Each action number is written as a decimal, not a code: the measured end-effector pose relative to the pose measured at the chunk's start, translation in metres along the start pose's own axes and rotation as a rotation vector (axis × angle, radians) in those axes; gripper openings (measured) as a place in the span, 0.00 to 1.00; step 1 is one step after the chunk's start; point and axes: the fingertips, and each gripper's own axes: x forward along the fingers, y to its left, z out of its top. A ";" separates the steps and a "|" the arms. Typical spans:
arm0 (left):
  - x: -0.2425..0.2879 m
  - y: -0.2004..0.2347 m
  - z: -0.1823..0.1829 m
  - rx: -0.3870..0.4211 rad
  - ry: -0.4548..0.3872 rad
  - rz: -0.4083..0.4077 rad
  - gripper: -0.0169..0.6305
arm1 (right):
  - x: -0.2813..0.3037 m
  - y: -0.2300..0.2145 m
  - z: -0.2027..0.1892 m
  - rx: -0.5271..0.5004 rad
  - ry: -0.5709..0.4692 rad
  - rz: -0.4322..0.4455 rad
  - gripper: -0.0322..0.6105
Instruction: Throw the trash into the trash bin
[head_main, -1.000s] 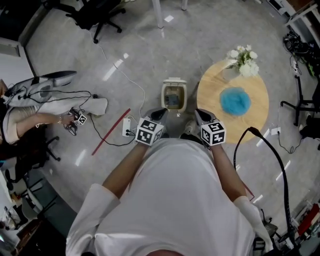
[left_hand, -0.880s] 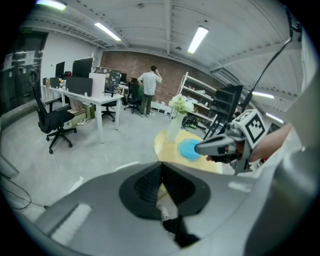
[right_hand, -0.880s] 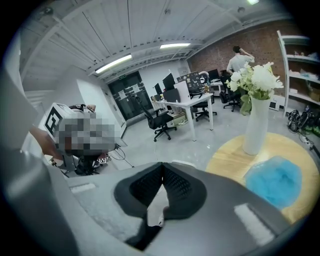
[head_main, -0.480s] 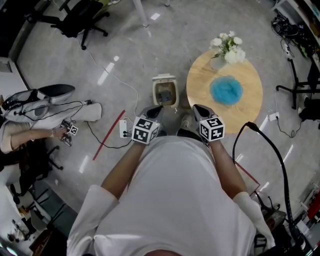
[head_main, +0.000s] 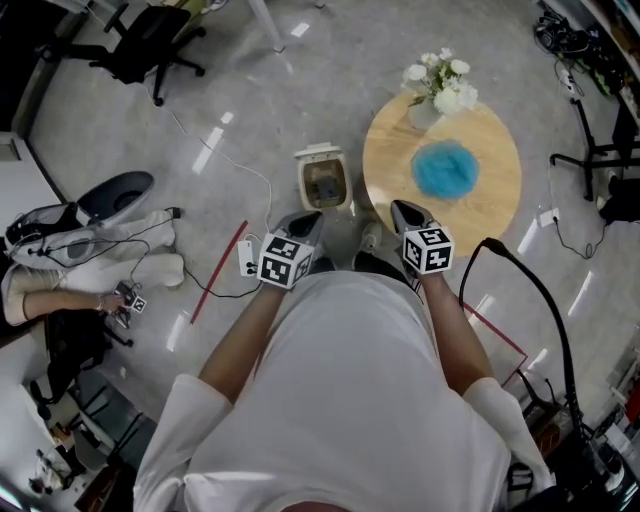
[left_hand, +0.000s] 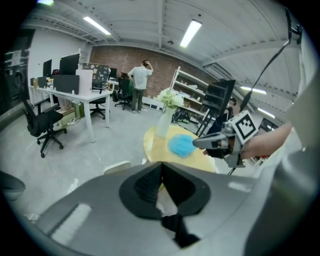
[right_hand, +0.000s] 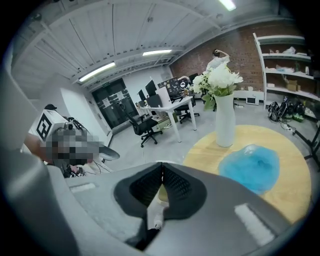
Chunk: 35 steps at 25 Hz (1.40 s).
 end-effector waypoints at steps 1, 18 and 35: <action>0.002 -0.001 0.000 0.002 0.001 -0.001 0.03 | -0.001 -0.004 0.000 0.003 -0.001 -0.005 0.05; 0.025 -0.012 0.013 0.011 0.003 -0.008 0.03 | -0.017 -0.068 -0.008 0.050 0.008 -0.102 0.10; 0.050 -0.020 0.029 0.003 0.012 -0.014 0.03 | -0.023 -0.126 -0.010 0.075 0.045 -0.161 0.15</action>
